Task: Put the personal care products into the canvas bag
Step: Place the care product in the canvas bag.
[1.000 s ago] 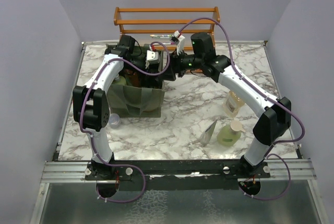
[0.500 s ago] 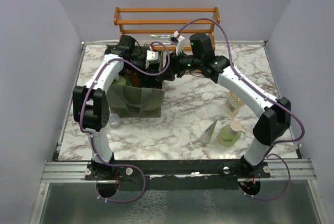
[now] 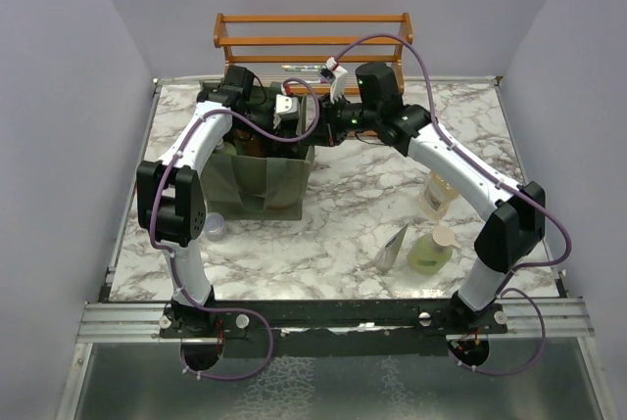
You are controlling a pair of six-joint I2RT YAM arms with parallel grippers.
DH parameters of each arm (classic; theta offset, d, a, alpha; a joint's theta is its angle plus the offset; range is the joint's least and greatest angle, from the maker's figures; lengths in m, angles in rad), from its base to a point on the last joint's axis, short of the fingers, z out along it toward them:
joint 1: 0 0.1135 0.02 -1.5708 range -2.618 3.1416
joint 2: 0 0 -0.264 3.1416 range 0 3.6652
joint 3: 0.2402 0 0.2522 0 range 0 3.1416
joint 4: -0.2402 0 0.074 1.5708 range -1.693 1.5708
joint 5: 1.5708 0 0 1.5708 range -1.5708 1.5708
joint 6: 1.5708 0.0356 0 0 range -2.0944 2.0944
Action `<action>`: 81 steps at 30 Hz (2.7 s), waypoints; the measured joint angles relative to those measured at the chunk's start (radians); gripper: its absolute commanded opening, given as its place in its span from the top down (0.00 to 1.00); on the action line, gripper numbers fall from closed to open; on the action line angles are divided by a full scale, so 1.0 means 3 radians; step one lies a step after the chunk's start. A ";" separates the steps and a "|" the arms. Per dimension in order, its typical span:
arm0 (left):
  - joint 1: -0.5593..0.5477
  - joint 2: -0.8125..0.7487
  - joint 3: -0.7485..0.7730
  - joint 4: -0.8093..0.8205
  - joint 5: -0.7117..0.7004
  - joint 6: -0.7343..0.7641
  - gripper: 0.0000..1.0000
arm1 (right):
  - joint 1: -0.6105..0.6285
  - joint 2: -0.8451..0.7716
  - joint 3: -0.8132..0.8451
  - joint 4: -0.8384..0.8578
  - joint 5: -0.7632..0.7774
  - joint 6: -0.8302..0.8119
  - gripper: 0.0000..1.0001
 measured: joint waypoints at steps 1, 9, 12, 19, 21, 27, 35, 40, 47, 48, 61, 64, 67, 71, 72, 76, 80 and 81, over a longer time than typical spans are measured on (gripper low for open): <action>0.0000 0.0000 0.0000 -0.0003 -0.0001 0.0005 1.00 | 0.0000 -0.0001 0.0000 0.0000 0.0003 -0.0003 0.99; 0.0000 0.0000 0.0018 -0.0058 -0.0011 0.0066 1.00 | 0.0003 -0.0004 0.0001 0.0000 -0.0004 -0.0032 0.99; 0.0000 0.0000 0.0053 -0.0131 -0.0053 0.0114 1.00 | 0.0003 -0.0004 0.0013 -0.0003 -0.0023 -0.0048 0.99; 0.0008 0.0011 0.0170 -0.0340 -0.0097 0.0264 1.00 | 0.0003 -0.0004 0.0098 -0.0045 -0.0088 -0.0093 0.99; 0.0014 0.0011 0.0181 -0.0366 -0.0097 0.0303 1.00 | 0.0001 -0.0004 0.0120 -0.0074 -0.0100 -0.0107 0.99; 0.0024 0.0034 0.0182 -0.0449 -0.0118 0.0451 1.00 | 0.0000 -0.0004 0.0167 -0.0086 -0.0182 -0.0114 0.99; 0.0024 0.0065 0.0170 -0.0420 -0.0132 0.0529 1.00 | -0.0025 -0.0004 0.0177 -0.0074 -0.0231 -0.0118 0.99; 0.0024 0.0070 0.0116 -0.0298 -0.0099 0.0524 0.98 | -0.0028 -0.0004 0.0177 -0.0075 -0.0219 -0.0182 0.98; 0.0024 0.0069 0.0017 -0.0092 -0.0019 0.0523 0.90 | -0.0027 -0.0004 0.0177 -0.0076 -0.0130 -0.0303 0.82; 0.0024 0.0069 0.0008 -0.0074 -0.0009 0.0524 0.90 | -0.0027 -0.0004 0.0177 -0.0076 -0.0121 -0.0322 0.78; 0.0024 0.0069 -0.0019 0.0020 0.0027 0.0504 0.73 | -0.0028 -0.0132 0.0126 -0.0112 0.0081 -0.0612 0.60; 0.0024 0.0057 -0.0031 0.0048 0.0027 0.0469 0.65 | -0.0028 -0.0211 0.0085 -0.0118 0.0092 -0.0652 0.60; 0.0024 0.0055 -0.0032 0.0074 0.0027 0.0417 0.59 | -0.0028 -0.0273 0.0055 -0.0126 0.0092 -0.0682 0.60; 0.0024 0.0050 -0.0032 0.0107 0.0023 0.0340 0.52 | -0.0042 -0.0299 0.0034 -0.0127 0.0093 -0.0720 0.59; 0.0024 0.0045 -0.0032 0.0116 0.0020 0.0319 0.50 | -0.0043 -0.0299 0.0028 -0.0128 0.0093 -0.0726 0.59; 0.0024 0.0022 -0.0051 0.0148 -0.0015 0.0248 0.45 | -0.0053 -0.0301 -0.0001 -0.0131 0.0093 -0.0729 0.59; 0.0023 0.0003 -0.0066 0.0184 -0.0046 0.0179 0.41 | -0.0066 -0.0320 -0.0025 -0.0148 0.0092 -0.0729 0.59; 0.0023 0.0000 -0.0071 0.0198 -0.0052 0.0159 0.39 | -0.0070 -0.0331 -0.0034 -0.0149 0.0092 -0.0729 0.59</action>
